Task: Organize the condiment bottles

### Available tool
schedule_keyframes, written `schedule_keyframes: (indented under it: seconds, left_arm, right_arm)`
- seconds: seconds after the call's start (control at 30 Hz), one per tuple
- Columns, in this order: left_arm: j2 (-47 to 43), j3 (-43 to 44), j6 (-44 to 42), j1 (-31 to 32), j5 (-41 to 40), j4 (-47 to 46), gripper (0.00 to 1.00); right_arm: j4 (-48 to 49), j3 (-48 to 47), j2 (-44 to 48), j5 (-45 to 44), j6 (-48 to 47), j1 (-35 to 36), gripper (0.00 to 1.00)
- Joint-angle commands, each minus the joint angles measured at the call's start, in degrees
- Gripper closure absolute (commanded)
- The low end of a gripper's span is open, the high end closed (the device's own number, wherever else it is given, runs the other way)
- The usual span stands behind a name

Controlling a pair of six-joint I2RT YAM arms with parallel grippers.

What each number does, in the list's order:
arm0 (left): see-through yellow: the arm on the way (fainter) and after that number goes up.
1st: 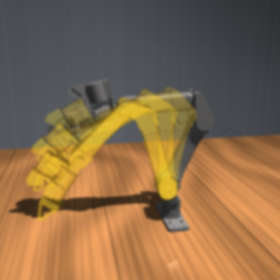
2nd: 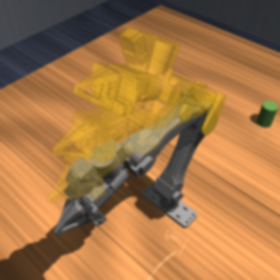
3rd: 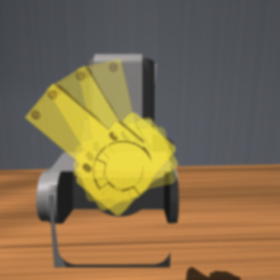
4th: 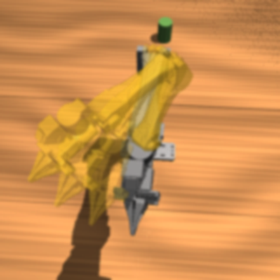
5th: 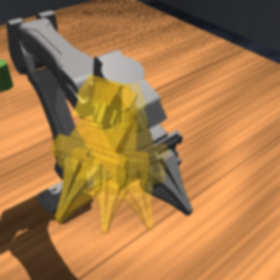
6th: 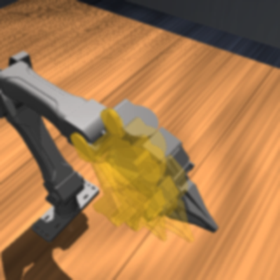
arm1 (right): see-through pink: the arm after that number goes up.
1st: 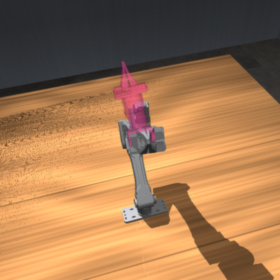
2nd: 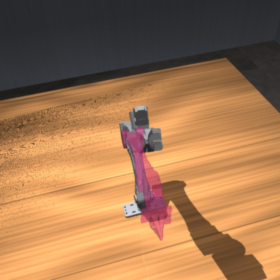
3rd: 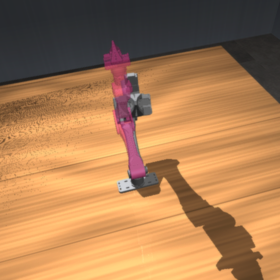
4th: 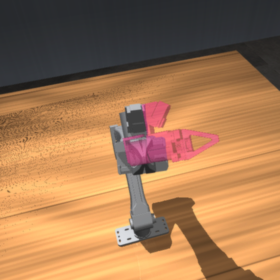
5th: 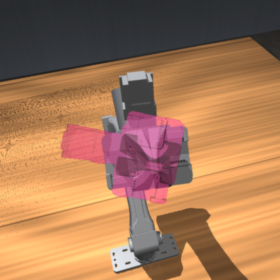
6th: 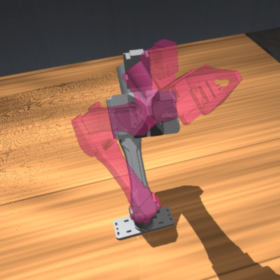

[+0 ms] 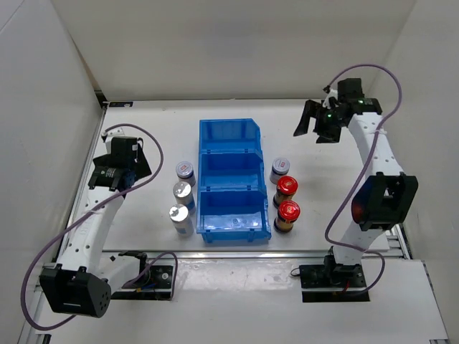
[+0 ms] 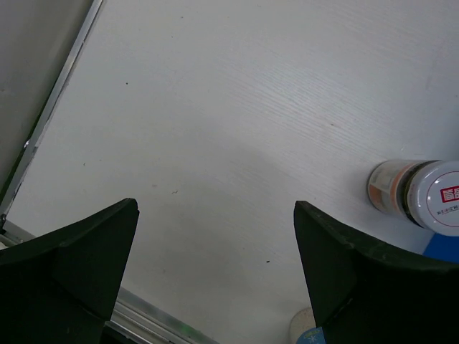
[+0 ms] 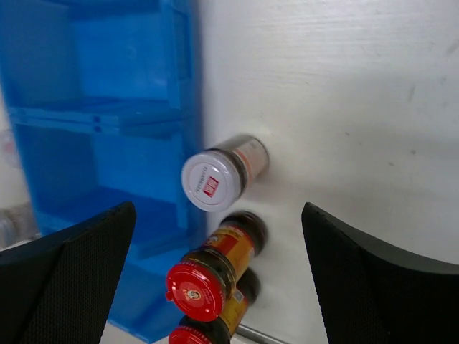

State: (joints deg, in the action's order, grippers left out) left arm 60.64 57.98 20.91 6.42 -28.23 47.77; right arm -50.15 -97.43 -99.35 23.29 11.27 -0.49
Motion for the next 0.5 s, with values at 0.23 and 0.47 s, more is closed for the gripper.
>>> schedule_keyframes:
  seconds: [0.23,0.47]
  left_arm:
    - [0.0,11.1,-1.3,0.3,-0.7,7.2,0.0]
    - [-2.5,9.1,-1.3,0.3,2.5,7.2,0.0]
  right_arm:
    - [-10.2,3.8,12.3,-35.4,23.0,0.2,0.01]
    - [-9.4,5.7,9.9,-32.6,12.6,5.0,0.01]
